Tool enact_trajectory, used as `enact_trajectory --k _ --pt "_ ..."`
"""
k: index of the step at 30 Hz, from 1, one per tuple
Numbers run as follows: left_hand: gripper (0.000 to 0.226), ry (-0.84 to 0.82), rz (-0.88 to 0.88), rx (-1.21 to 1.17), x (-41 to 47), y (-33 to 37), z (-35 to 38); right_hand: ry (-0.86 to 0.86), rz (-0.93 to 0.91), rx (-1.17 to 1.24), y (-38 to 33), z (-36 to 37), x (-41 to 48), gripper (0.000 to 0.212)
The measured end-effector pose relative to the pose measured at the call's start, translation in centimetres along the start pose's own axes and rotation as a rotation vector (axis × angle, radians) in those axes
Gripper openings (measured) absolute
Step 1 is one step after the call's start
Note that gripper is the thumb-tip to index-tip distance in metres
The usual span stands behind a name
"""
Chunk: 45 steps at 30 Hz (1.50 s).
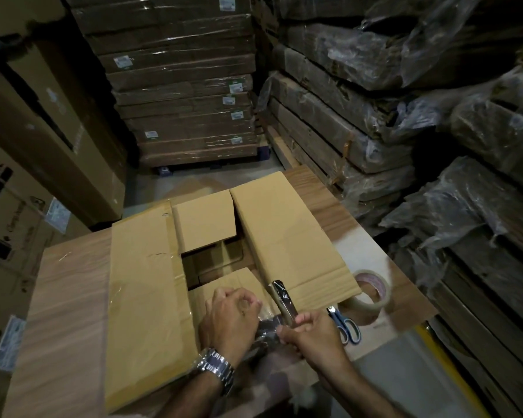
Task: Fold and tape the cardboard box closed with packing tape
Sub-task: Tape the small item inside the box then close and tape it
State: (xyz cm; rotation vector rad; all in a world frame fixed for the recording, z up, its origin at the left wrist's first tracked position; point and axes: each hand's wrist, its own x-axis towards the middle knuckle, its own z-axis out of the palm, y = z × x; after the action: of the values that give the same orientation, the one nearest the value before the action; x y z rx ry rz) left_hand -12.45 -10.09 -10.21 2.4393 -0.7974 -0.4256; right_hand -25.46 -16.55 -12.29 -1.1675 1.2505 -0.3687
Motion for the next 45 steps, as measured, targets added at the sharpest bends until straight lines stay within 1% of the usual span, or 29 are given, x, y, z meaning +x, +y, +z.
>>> enact_trajectory --k 3,10,20,32,33,35,37,39,41,45 --pt "0.022 -0.048 -0.033 0.028 0.3 -0.4 0.1 0.015 0.019 -0.017 0.9 -0.1 0.6 0.038" --pt "0.016 -0.012 -0.058 0.059 0.2 -0.3 1.2 0.03 0.006 -0.018 2.2 0.0 1.5 0.038" --pt "0.016 0.01 -0.044 0.112 0.5 -1.0 2.1 0.024 -0.028 -0.02 3.4 0.0 2.3 0.036" --pt "0.016 0.072 0.03 0.203 0.3 -2.0 3.2 0.037 -0.14 -0.021 4.6 0.1 2.7 0.038" --pt "0.018 0.077 0.034 0.197 0.3 -2.1 3.3 0.037 -0.148 -0.025 4.7 0.2 2.7 0.038" --pt "0.029 0.088 0.04 0.167 0.5 -2.4 3.3 0.028 -0.157 0.001 5.0 0.2 2.8 0.038" --pt "0.029 0.087 0.089 0.183 0.7 -2.5 3.2 0.02 -0.133 0.043 5.4 0.2 3.1 0.038" --pt "0.02 0.096 0.208 0.222 0.6 -2.6 3.3 0.014 -0.118 0.05 5.8 0.1 3.4 0.039" --pt "0.014 0.123 0.291 0.205 0.5 -2.8 3.7 0.009 -0.125 0.015 5.9 0.0 3.5 0.041" --pt "0.006 0.173 0.424 0.194 0.4 -3.6 4.2 0.036 -0.134 -0.202 7.0 -1.0 3.4 0.043"
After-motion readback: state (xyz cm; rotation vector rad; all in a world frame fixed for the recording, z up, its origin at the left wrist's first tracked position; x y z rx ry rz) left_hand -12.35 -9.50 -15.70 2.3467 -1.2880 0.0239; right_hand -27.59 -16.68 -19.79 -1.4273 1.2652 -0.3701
